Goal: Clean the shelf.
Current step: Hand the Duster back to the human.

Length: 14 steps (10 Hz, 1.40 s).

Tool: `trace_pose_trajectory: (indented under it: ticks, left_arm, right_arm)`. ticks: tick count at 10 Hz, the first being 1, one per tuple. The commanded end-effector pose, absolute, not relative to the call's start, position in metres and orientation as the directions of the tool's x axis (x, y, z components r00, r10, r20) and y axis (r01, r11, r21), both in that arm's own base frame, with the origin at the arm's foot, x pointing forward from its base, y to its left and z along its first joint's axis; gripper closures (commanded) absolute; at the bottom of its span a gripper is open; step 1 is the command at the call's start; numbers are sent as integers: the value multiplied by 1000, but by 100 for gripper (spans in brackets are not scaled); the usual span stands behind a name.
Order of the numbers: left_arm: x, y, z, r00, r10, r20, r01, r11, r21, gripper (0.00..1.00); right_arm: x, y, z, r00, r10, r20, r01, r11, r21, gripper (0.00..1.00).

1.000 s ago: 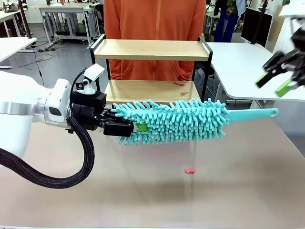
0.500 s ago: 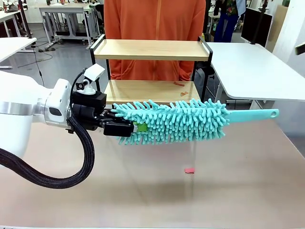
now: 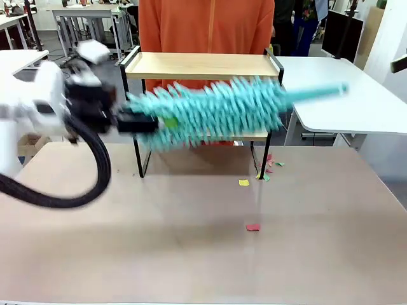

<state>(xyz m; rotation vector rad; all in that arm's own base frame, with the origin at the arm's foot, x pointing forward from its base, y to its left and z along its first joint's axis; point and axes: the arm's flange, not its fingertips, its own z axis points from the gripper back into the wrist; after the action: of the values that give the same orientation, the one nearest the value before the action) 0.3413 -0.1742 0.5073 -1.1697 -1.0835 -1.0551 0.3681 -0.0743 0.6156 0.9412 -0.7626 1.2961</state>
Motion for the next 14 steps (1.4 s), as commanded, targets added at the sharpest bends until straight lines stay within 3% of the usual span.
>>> trace_pose_trajectory:
  ticks: [1, 3, 7, 11, 14]
  left_arm:
    - [354, -146, 568, 126, 9, 992, 965, 232, -124, 82]
    - [370, -103, 613, 88, -2, 996, 894, 442, -78, 82]
    - [384, 0, 624, 125, -26, 992, 587, 808, -53, 82]
    - [377, 43, 586, 164, -42, 985, 363, 931, -21, 82]
    - [370, 47, 545, 189, -74, 979, 287, 958, 17, 82]
  right_arm:
    - [366, -78, 617, 127, 454, 882, -991, 21, 132, 0]
    - [366, -78, 617, 127, 454, 882, -991, 21, 132, 0]
    - [366, -78, 617, 127, 454, 882, -991, 21, 132, 0]
    - [366, -78, 617, 127, 454, 882, -991, 21, 132, 0]
    - [366, -78, 617, 127, 454, 882, -991, 21, 132, 0]
